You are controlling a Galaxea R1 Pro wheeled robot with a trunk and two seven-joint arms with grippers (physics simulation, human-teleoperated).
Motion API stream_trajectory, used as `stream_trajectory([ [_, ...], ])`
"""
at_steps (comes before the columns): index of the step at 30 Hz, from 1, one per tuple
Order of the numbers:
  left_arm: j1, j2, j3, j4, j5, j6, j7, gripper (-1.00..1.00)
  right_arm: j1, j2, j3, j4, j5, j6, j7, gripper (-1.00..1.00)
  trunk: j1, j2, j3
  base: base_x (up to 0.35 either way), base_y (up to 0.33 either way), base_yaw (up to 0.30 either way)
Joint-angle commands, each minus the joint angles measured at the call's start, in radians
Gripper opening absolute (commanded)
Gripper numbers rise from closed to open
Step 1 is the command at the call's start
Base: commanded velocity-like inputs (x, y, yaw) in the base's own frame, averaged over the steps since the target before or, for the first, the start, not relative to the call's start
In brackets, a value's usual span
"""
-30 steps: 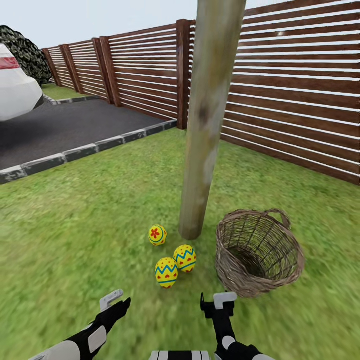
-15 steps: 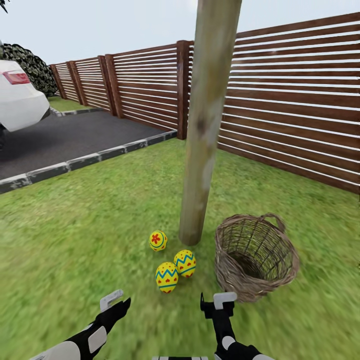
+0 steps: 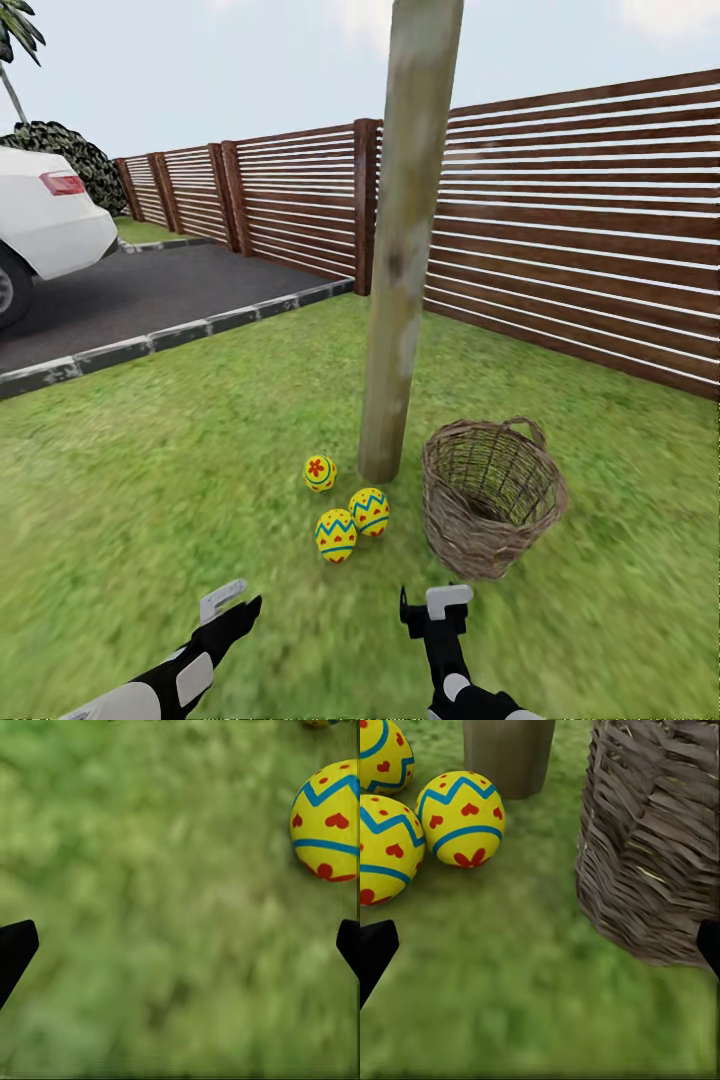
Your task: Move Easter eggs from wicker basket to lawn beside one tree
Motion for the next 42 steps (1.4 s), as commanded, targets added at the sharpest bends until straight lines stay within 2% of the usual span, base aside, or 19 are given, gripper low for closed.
stream_trajectory([
  [1,-0.001,0.0,0.0,0.002,0.011,-0.002,-0.007,1.0,-0.001,0.0,0.008,0.0,-0.005,-0.002,-0.006,1.0,-0.001,0.0,0.003,-0.106,0.0,0.0],
  [3,-0.001,0.0,0.0,0.002,0.011,-0.002,-0.007,1.0,-0.001,0.0,0.008,0.0,-0.005,-0.003,-0.006,1.0,-0.003,0.002,0.011,-0.07,0.0,0.0],
  [42,0.002,-0.002,0.0,0.002,0.011,-0.002,-0.005,1.0,0.004,0.003,0.01,0.0,-0.005,-0.003,-0.005,1.0,-0.152,0.275,0.133,-0.004,0.0,0.0],
])
